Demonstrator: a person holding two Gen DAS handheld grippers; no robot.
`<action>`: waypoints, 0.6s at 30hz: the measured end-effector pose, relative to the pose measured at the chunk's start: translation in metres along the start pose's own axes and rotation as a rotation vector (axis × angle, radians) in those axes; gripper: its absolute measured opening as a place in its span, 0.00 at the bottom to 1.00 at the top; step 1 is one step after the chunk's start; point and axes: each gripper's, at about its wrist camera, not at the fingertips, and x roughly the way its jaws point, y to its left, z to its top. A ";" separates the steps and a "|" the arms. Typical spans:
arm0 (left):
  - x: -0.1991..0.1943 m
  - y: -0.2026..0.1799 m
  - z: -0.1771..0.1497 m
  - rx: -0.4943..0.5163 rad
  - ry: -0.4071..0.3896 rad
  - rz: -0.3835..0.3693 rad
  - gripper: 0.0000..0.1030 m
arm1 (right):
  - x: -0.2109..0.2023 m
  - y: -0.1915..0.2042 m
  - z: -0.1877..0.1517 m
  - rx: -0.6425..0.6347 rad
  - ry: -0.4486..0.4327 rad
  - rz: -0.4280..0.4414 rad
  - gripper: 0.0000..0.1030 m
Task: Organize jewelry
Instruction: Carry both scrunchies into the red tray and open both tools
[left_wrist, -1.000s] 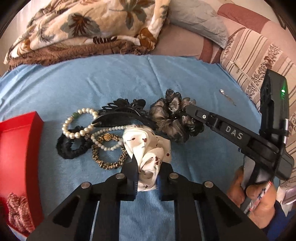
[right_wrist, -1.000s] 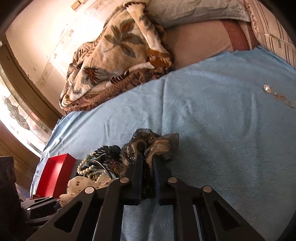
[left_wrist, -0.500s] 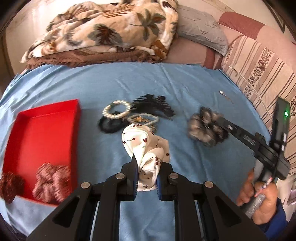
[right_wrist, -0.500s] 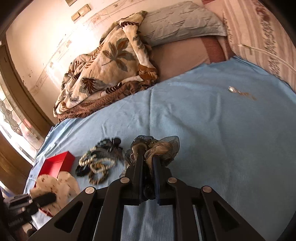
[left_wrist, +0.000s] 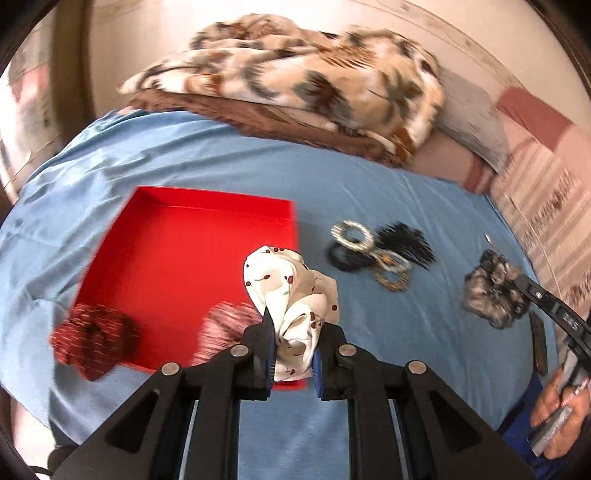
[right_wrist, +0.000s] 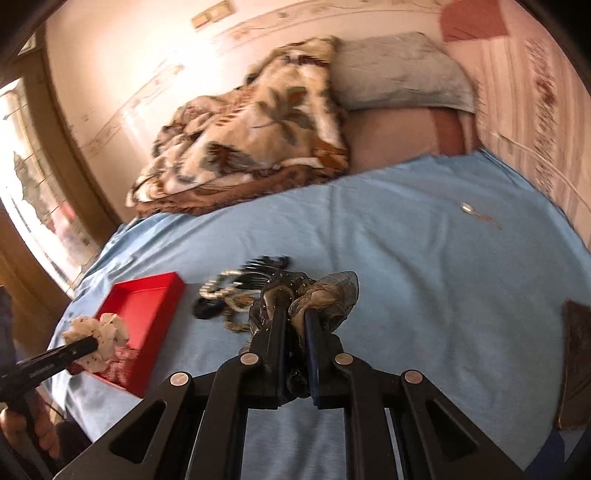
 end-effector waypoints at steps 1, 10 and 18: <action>0.000 0.012 0.004 -0.017 -0.007 0.008 0.14 | 0.004 0.012 0.004 -0.015 0.008 0.020 0.11; 0.038 0.097 0.051 -0.103 0.004 0.079 0.14 | 0.077 0.132 0.027 -0.135 0.125 0.198 0.11; 0.098 0.139 0.080 -0.118 0.064 0.169 0.14 | 0.173 0.216 0.034 -0.240 0.206 0.230 0.11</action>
